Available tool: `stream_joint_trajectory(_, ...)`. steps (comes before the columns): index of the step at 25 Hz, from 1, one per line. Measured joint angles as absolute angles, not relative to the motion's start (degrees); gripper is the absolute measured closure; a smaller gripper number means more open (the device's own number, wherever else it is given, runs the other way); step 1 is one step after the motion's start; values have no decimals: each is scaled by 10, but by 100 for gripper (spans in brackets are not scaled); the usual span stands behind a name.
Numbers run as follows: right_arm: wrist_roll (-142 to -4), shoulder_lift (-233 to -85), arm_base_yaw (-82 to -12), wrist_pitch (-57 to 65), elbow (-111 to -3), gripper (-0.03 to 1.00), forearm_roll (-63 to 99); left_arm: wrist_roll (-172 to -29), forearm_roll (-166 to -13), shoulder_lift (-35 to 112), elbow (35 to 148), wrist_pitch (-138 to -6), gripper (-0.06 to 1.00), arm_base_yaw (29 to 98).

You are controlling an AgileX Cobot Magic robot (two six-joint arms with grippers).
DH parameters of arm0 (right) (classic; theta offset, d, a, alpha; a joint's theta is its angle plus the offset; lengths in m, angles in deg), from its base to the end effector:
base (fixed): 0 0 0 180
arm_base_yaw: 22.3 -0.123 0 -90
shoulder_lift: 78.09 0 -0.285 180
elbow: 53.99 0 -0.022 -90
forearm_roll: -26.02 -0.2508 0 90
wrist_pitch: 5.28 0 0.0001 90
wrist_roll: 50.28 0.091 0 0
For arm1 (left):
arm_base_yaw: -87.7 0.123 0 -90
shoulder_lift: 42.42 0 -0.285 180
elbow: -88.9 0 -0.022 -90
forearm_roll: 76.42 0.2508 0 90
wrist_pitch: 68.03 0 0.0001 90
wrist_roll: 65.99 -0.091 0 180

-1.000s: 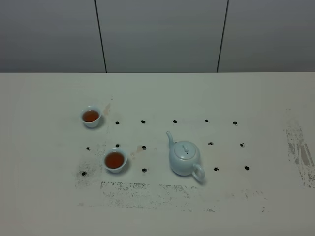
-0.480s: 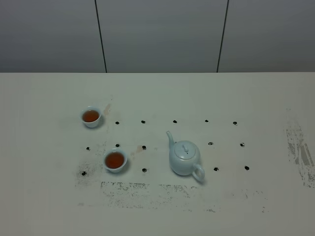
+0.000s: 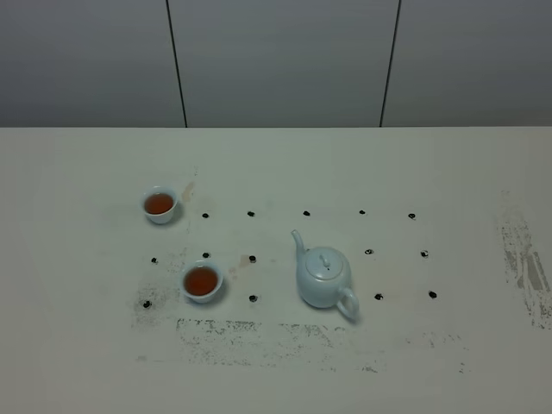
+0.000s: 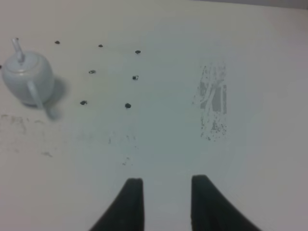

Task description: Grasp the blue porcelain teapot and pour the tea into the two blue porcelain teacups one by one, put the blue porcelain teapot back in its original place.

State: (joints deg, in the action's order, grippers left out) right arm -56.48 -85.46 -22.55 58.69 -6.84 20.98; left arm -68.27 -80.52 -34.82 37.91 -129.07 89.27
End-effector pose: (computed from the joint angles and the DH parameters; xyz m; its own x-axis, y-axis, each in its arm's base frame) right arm -0.0115 0.0071 0.2798 -0.4694 -0.0713 -0.8801 -0.1067 0.9940 -0.0237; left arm -0.0008 -0.0057 0.2653 -0.4931 -0.0084 -0.8699 0.0296 0.9992 -0.0264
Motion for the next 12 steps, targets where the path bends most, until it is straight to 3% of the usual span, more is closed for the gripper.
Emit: stream_joint_trajectory(12,-565,-855,-226,587,-68,74,210,-683,-805,-348,379,-1291,44,893)
